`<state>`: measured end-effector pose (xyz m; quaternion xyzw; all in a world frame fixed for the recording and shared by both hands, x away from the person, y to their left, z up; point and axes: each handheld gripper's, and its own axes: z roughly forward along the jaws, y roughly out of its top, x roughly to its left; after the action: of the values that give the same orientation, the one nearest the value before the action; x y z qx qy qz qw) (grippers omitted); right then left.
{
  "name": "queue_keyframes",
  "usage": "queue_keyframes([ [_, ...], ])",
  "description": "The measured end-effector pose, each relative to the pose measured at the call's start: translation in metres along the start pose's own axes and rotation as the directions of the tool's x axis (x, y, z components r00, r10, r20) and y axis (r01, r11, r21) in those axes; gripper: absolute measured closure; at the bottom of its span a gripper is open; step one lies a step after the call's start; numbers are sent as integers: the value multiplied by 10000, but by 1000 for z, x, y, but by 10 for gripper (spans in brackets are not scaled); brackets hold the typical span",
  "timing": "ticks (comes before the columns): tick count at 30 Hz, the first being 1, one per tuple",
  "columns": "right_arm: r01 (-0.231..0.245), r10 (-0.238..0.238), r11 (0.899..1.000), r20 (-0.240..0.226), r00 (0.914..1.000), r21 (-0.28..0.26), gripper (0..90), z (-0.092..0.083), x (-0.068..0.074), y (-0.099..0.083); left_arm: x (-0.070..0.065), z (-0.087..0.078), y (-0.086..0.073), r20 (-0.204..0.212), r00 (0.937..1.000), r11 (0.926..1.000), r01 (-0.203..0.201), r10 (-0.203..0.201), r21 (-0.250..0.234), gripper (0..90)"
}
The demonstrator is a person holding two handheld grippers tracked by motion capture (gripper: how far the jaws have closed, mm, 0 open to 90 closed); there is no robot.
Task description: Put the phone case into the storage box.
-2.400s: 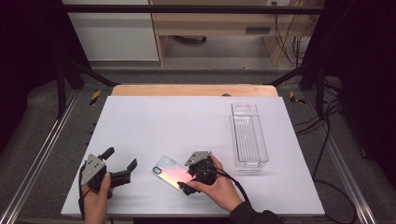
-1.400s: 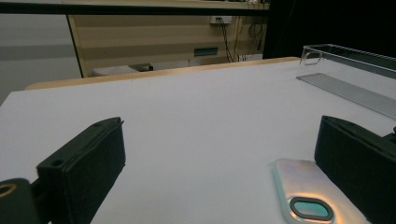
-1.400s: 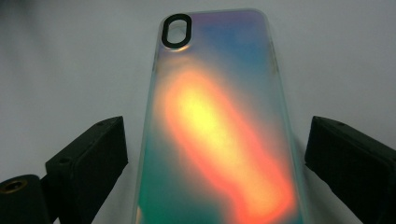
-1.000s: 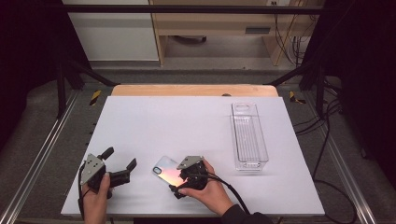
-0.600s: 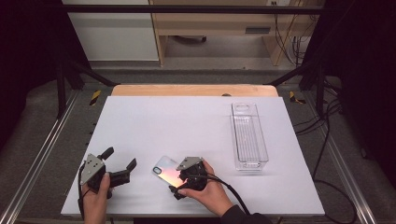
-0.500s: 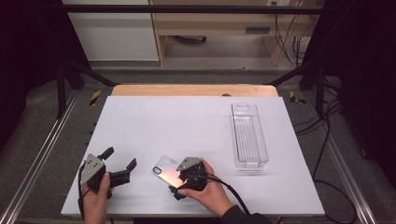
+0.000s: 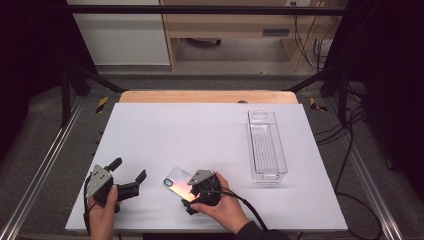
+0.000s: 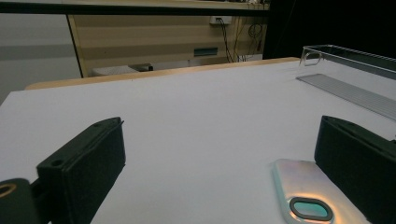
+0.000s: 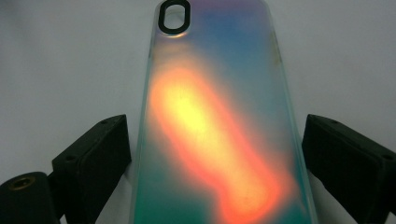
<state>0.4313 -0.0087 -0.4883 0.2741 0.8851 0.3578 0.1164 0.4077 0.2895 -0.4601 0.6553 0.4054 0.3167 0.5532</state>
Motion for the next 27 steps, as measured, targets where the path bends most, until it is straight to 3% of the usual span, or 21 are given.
queue_keyframes([
  [6, 38, -38, 10000, -24, 10000, 16, 174, -3, -1, 0, -1, 0, 0, 57, 10000, 10000, -31, 31, 16, 21],
  [13, 40, -40, 10000, -134, 9999, -10, 177, -3, -3, 0, 0, 0, 0, 34, 10000, 10000, 1, -1, 15, 20],
  [27, 508, -516, 9981, -231, 9984, -355, 180, -9, -8, -3, -4, 0, 0, 159, 9998, 9999, -88, 87, 94, 18],
])
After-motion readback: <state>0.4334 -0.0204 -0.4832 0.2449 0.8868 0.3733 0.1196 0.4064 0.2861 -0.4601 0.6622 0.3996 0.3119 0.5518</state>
